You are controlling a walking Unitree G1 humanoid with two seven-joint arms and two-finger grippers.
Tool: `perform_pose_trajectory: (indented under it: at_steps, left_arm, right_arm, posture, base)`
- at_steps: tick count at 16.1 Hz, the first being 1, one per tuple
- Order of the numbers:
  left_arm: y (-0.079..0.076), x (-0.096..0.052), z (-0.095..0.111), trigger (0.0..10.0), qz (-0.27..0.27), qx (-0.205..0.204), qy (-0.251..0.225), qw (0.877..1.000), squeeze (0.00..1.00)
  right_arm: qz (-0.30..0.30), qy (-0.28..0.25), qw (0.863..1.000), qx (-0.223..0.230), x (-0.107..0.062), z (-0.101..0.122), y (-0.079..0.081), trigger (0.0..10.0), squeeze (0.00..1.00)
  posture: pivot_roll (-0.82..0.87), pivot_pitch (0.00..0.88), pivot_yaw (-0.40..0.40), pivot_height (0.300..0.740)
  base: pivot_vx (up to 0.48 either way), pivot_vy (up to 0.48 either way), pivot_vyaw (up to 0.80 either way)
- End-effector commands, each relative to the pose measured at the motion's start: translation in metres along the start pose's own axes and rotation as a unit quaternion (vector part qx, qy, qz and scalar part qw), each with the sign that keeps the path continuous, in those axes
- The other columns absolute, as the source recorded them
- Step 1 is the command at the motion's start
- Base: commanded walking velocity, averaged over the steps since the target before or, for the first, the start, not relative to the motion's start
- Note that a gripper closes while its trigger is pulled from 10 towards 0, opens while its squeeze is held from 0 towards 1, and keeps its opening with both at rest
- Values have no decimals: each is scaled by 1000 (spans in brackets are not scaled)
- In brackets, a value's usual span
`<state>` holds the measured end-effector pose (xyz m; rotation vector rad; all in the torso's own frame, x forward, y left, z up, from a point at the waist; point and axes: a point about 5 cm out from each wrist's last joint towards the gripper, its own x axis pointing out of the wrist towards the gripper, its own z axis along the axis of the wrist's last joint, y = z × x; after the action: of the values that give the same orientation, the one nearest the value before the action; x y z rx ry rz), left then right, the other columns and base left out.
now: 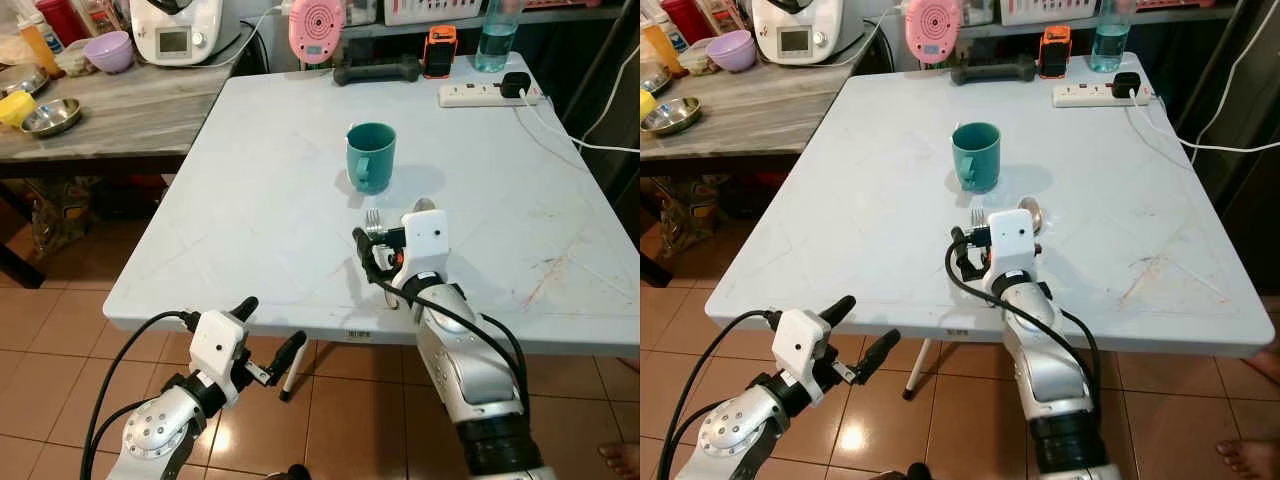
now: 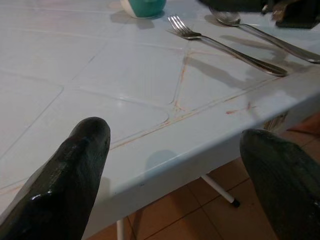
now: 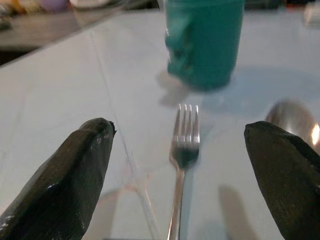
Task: Setting the table
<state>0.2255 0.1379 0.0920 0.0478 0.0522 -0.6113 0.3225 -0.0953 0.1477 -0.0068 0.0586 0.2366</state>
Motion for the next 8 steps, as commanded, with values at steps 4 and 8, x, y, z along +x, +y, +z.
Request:
perform_pose_trajectory:
  at_steps: [4,8]
  left_arm:
    - [0,1,4,10000,-10,7,-4,1000,0]
    - [-1,2,14,10000,-25,-3,-19,1000,0]
  right_arm:
    - [10,64,997,34,5,-15,9,10000,0]
    - [17,81,996,26,11,-16,14,10000,0]
  posture:
    - [-130,142,140,740]
    - [-128,143,135,740]
  base:
    - [0,0,0]
    - [0,0,0]
